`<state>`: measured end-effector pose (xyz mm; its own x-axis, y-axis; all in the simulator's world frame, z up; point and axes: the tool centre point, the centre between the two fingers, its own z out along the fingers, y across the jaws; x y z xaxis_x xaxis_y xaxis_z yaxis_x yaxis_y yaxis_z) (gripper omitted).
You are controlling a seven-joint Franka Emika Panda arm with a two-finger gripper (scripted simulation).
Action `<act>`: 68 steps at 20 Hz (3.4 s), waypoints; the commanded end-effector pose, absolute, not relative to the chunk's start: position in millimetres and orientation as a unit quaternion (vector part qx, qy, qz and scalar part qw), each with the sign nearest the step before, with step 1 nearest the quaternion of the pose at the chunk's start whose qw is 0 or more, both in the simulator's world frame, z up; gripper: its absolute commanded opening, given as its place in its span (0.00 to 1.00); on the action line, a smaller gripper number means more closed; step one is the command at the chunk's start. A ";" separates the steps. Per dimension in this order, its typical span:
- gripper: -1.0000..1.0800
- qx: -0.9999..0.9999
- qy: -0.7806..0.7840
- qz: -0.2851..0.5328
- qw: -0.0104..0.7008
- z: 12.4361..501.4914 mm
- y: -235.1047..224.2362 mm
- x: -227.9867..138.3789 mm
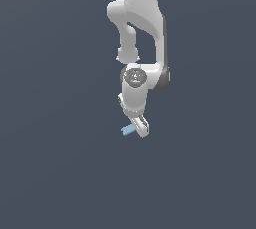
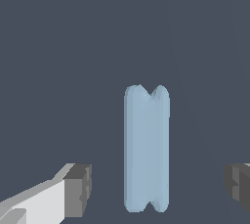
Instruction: Pick up the object and move it to a goal position.
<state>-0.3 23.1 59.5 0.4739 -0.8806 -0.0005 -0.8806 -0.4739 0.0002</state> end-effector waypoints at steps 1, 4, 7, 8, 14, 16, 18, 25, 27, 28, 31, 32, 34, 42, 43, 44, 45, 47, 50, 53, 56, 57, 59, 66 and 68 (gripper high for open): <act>0.96 -0.856 0.516 0.000 0.000 59.0 23.1 -0.3; 0.96 -0.858 0.514 0.000 0.000 57.9 23.2 -0.4; 0.96 -0.858 0.514 0.000 0.000 50.9 23.2 -0.6; 0.96 -0.857 0.515 0.000 0.000 47.3 23.0 -0.8; 0.96 -0.857 0.516 0.000 0.000 18.6 22.9 -1.7; 0.96 -0.857 0.516 0.000 0.000 12.8 23.2 -1.5; 0.96 -0.856 0.516 0.000 0.000 9.7 22.9 -0.9; 0.00 -0.856 0.516 0.000 0.000 8.9 22.9 -0.6; 0.00 -0.856 0.516 0.000 0.000 8.9 22.9 -0.6; 0.00 -0.856 0.516 0.000 0.000 8.9 22.9 -0.6; 0.00 -0.856 0.516 0.000 0.001 9.5 23.7 -0.5; 0.00 -0.856 0.516 0.000 0.001 9.9 23.5 -0.4; 0.00 -0.856 0.516 0.000 0.001 12.5 22.1 0.1; 0.00 -0.856 0.517 0.000 0.001 49.5 2.3 7.4; 0.00 -0.856 0.517 0.000 0.001 56.8 -1.6 8.8; 0.00 -0.856 0.517 0.000 0.001 64.7 -5.7 10.4; 0.00 -0.856 0.517 0.000 0.001 73.1 -10.1 12.1; 0.00 -0.856 0.517 0.000 0.000 91.3 -19.9 15.7; 0.00 -0.856 0.517 0.000 0.000 121.4 -35.8 21.9; 0.00 -0.856 0.517 0.000 0.000 152.7 -52.6 28.5; 0.00 -0.856 0.517 0.000 0.000 184.3 -69.2 35.3; 0.00 -0.856 0.517 0.000 0.000 194.8 -74.7 37.6; 0.00 -0.856 0.517 0.000 0.000 215.3 -85.6 42.2; 0.00 -0.856 0.517 0.000 -0.001 280.9 -119.5 57.9; 0.00 -0.856 0.517 0.000 -0.001 296.4 -127.7 61.8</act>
<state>59.2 -121.6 284.3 0.4654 -0.8851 0.0016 -0.8851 -0.4654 -0.0006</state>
